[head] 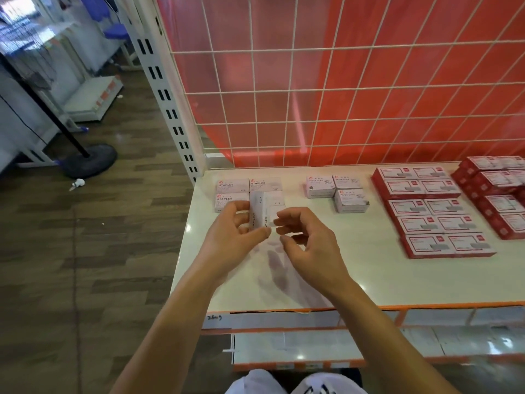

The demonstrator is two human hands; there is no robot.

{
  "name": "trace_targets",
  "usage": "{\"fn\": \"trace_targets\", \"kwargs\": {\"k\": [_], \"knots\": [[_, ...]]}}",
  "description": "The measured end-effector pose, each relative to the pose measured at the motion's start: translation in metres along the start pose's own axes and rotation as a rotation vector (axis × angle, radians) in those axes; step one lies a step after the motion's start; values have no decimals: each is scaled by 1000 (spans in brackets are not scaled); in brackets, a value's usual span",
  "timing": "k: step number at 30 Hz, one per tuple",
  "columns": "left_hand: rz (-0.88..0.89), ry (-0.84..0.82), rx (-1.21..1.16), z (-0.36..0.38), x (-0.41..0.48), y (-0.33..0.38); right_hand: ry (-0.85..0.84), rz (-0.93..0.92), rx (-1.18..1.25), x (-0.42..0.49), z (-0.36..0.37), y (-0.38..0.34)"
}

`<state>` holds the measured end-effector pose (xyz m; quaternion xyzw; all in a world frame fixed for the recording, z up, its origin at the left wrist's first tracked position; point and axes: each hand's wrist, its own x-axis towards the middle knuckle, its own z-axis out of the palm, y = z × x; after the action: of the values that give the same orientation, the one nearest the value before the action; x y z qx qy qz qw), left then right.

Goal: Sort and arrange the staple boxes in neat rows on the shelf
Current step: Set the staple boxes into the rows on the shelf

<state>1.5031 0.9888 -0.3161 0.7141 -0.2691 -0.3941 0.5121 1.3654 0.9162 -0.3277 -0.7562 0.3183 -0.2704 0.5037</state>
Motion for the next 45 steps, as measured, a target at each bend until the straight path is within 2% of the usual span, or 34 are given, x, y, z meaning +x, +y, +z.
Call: {"fn": "trace_targets", "kwargs": {"k": [4,11,15,26,36,45], "knots": [[96,79,201,-11,4,-1,36,16,-7,4,0,4],[190,165,318,-25,3,-3,42,53,-74,11,4,4],[256,182,495,-33,4,-5,62,56,-167,15,10,7],[152,198,866,-48,5,-18,163,76,-354,17,14,17],[178,284,887,-44,13,-25,161,114,-364,20,16,23],[169,330,779,-40,24,-30,99,157,-355,35,17,17]]}}
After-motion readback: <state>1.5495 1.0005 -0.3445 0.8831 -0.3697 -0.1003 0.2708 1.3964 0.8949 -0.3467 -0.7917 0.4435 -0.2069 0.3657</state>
